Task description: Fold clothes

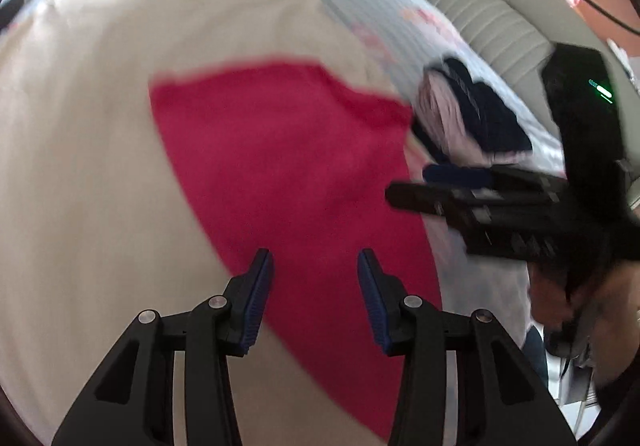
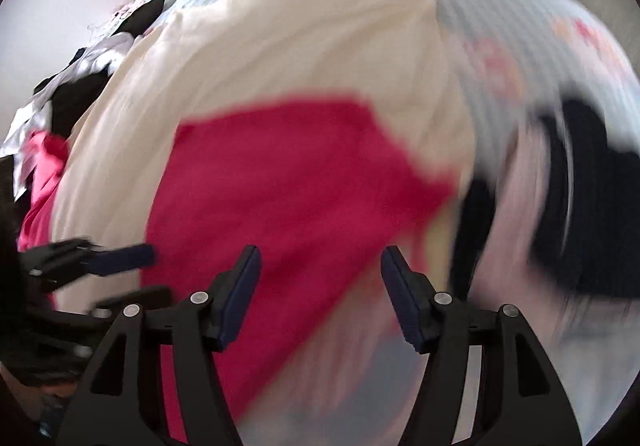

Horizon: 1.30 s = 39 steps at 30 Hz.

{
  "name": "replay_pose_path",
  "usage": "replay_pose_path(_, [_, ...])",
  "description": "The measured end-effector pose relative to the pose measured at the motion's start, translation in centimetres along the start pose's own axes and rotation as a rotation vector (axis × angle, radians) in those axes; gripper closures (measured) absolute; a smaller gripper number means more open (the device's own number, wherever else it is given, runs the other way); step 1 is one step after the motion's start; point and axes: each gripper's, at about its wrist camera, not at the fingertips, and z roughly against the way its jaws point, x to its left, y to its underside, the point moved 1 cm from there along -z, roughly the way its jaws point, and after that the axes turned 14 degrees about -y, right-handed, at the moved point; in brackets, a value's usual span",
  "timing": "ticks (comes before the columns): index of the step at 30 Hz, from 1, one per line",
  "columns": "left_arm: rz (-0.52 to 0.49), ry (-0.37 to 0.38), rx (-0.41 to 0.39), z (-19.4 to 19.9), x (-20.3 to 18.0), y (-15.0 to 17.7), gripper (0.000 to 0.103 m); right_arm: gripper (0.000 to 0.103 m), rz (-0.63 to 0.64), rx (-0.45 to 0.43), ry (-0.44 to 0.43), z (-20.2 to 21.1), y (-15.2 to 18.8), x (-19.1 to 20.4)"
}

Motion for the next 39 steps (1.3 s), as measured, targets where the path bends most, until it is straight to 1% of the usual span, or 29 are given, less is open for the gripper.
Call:
replay_pose_path(2, [-0.021,-0.037,-0.013,0.3,-0.3,1.9,0.058,0.039,-0.036,-0.003,-0.03,-0.3,2.8,0.3])
replay_pose_path(3, [-0.028,-0.06,-0.007,1.1,-0.1,2.4,0.059,0.039,-0.055,-0.007,-0.042,-0.5,4.2,0.3])
replay_pose_path(4, [-0.034,-0.082,0.0,1.9,0.2,2.9,0.061,0.039,-0.072,-0.013,-0.04,-0.6,5.8,0.8])
replay_pose_path(6, [-0.044,-0.124,0.012,3.5,0.8,3.9,0.061,0.039,-0.075,-0.036,-0.01,-0.4,8.7,2.3])
replay_pose_path(7, [-0.034,-0.127,0.015,4.1,1.0,4.3,0.061,0.038,-0.076,-0.052,0.004,-0.2,9.9,2.9])
replay_pose_path(9, [0.008,-0.109,0.017,5.7,2.0,5.5,0.061,0.037,-0.108,-0.079,-0.016,0.9,12.2,4.1])
replay_pose_path(11, [0.064,-0.055,0.024,5.5,2.2,6.2,0.061,0.037,-0.15,-0.113,-0.058,1.9,14.0,5.0])
replay_pose_path(13, [0.119,-0.001,0.031,5.4,2.3,7.0,0.061,0.037,-0.208,-0.159,-0.091,2.6,15.1,5.4])
replay_pose_path(15, [0.174,0.053,0.037,5.2,2.4,7.7,0.061,0.037,-0.262,-0.199,-0.099,3.0,16.3,6.0])
replay_pose_path(17, [0.224,0.1,0.042,5.0,2.4,8.3,0.061,0.037,-0.259,-0.196,-0.076,2.9,16.9,6.5])
replay_pose_path(19, [0.23,0.085,0.034,4.3,1.8,8.2,0.063,0.037,-0.221,-0.177,-0.036,3.3,17.4,7.2])
replay_pose_path(20, [0.239,0.083,0.031,4.1,1.6,8.1,0.063,0.037,-0.223,-0.178,-0.016,3.6,17.6,7.1])
replay_pose_path(21, [0.247,0.082,0.029,4.0,1.6,8.0,0.069,0.037,-0.228,-0.178,0.0,3.8,17.8,7.1])
replay_pose_path(22, [0.248,0.088,0.032,4.0,1.6,7.9,0.086,0.037,-0.24,-0.174,0.006,3.8,17.9,6.8])
replay_pose_path(24, [0.251,0.1,0.039,4.0,1.7,7.7,0.096,0.037,-0.256,-0.164,0.006,3.8,18.1,6.5])
replay_pose_path(25, [0.247,0.103,0.04,4.0,1.7,7.6,0.099,0.037,-0.255,-0.163,0.005,4.1,18.5,6.5])
replay_pose_path(28, [0.159,0.03,0.015,5.0,1.7,6.5,0.099,0.037,-0.234,-0.153,-0.003,4.7,18.8,6.8])
replay_pose_path(29, [0.132,-0.001,0.007,5.1,1.8,6.1,0.099,0.037,-0.224,-0.15,-0.009,4.9,18.6,6.9])
replay_pose_path(30, [0.1,-0.049,-0.01,5.2,1.9,5.5,0.099,0.037,-0.211,-0.15,-0.011,5.0,18.3,7.0])
replay_pose_path(31, [0.076,-0.065,-0.012,5.1,2.1,5.0,0.099,0.036,-0.198,-0.15,-0.01,5.1,17.9,7.1])
replay_pose_path(33, [0.041,-0.039,0.051,4.1,2.8,4.0,0.097,0.034,-0.174,-0.151,0.005,4.9,16.8,6.9])
replay_pose_path(36, [0.039,0.03,0.091,3.6,4.4,3.0,0.08,0.034,-0.172,-0.145,0.001,4.4,15.1,5.8])
replay_pose_path(38, [0.038,0.075,0.119,3.2,5.4,2.2,0.076,0.034,-0.162,-0.155,-0.003,4.3,13.9,5.1])
replay_pose_path(39, [0.044,0.099,0.13,3.0,5.9,1.8,0.071,0.034,-0.157,-0.161,-0.004,4.2,13.3,4.8])
